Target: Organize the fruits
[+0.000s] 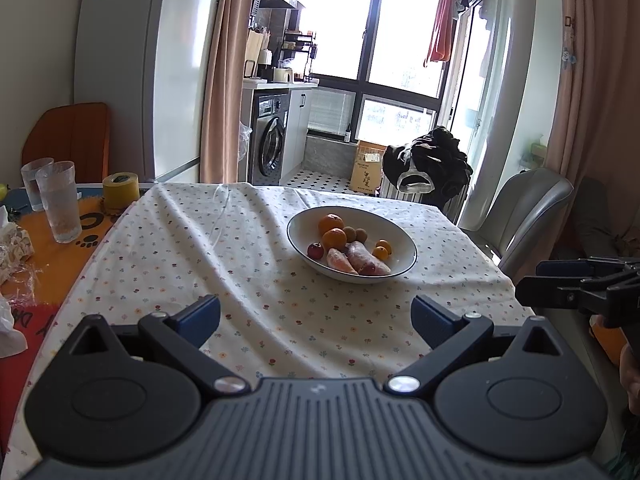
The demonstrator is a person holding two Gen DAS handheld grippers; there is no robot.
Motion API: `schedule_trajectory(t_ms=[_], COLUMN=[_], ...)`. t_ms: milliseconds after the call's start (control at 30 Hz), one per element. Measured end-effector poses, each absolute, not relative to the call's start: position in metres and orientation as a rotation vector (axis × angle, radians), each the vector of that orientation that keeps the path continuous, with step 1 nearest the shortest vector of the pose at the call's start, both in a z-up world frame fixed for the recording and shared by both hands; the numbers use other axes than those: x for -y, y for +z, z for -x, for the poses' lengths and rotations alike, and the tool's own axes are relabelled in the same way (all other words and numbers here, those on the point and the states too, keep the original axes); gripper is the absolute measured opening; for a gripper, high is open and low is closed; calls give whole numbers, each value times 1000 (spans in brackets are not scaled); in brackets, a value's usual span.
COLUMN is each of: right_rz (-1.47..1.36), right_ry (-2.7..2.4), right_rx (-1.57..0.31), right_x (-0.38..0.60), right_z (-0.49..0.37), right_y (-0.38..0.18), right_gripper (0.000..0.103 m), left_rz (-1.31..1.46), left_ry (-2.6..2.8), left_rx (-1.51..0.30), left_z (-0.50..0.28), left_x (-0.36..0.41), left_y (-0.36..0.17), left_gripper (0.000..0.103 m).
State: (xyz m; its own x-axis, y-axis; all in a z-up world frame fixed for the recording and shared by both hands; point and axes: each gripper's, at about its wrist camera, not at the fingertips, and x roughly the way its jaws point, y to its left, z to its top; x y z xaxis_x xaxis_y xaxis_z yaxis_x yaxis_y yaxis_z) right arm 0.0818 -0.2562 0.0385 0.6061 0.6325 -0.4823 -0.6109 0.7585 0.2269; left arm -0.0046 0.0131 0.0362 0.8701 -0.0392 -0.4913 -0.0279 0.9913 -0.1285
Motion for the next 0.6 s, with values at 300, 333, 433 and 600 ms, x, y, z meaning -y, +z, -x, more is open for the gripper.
schedule_trajectory(t_ms=[300, 333, 433, 600], right_rz=[-43, -44, -44, -46], right_ry=[719, 719, 721, 721], right_rx=[-575, -577, -579, -580], right_x=[256, 257, 256, 255], right_z=[-82, -82, -83, -82], right_y=[38, 38, 37, 37], right_gripper=[103, 103, 103, 103], left_rz=[137, 138, 138, 138], left_ry=[-2, -3, -3, -2], left_rx=[-516, -516, -517, -517], left_z=[5, 5, 5, 5], left_x=[-12, -12, -13, -12], left_y=[36, 36, 36, 36], left_gripper=[101, 101, 101, 101])
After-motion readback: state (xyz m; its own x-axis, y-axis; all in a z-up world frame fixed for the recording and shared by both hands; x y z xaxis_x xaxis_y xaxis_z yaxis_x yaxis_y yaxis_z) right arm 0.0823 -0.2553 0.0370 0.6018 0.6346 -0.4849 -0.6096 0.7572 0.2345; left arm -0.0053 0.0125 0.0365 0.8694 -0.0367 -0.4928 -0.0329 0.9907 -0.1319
